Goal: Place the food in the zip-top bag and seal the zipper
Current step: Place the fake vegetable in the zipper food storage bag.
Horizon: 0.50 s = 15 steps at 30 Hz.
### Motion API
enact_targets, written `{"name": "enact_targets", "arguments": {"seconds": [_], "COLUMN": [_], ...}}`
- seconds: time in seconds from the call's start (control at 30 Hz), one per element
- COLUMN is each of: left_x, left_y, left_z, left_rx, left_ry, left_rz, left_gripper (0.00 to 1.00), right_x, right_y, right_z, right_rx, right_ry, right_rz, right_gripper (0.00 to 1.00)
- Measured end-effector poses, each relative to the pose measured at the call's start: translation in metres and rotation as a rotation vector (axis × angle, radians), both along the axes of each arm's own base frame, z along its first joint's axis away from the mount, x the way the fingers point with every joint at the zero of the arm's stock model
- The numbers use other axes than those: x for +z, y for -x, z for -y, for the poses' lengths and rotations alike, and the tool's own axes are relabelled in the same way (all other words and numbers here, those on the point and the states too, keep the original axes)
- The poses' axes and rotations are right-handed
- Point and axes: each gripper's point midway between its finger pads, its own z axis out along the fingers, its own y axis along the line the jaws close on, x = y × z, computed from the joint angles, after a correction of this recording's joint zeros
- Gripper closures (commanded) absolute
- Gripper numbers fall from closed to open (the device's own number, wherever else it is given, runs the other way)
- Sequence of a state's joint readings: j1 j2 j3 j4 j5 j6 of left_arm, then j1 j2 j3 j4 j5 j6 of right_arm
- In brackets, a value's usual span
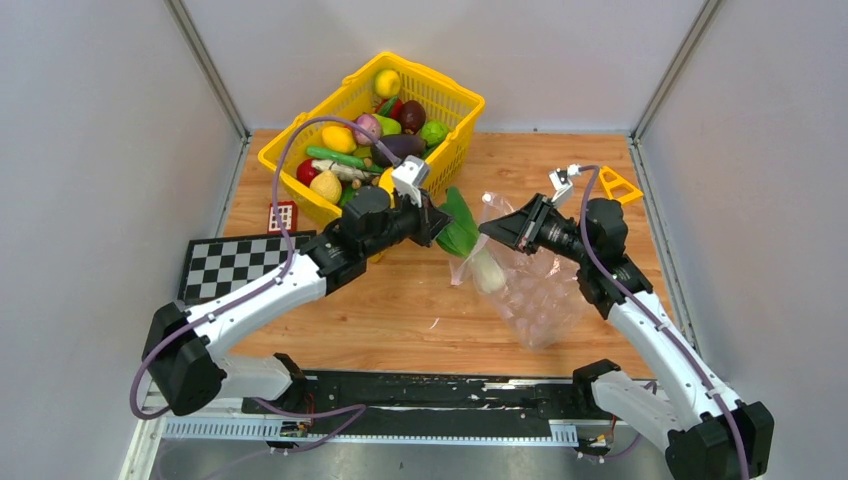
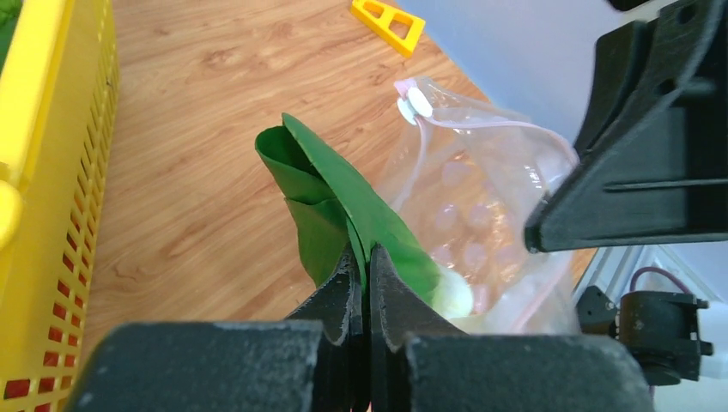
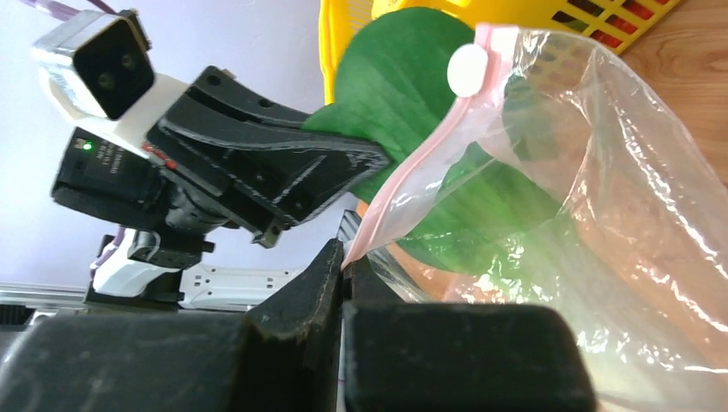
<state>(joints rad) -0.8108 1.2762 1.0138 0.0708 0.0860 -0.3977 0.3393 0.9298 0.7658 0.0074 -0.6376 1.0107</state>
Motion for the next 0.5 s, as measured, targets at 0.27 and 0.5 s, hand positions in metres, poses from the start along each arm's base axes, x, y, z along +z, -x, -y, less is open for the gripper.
{"name": "enact_targets", "arguments": {"seconds": [0.27, 0.5], "left_x": [0.045, 0.059], "left_y": [0.013, 0.02], "left_z": [-0.018, -0.02], "left_rx": [0.043, 0.049], "left_ry": [0.184, 0.385], "left_rz": [0.061, 0.041], "left_gripper": [1.0, 1.0], "right_x": [-0.033, -0.029], "right_y": [-0.001, 0.001], "right_z": [0.013, 0.013], "right_rx": [-0.032, -0.028], "right_ry": [0.049, -0.027], "right_rz": [0.011, 0.044], "right_gripper": [1.0, 1.0]}}
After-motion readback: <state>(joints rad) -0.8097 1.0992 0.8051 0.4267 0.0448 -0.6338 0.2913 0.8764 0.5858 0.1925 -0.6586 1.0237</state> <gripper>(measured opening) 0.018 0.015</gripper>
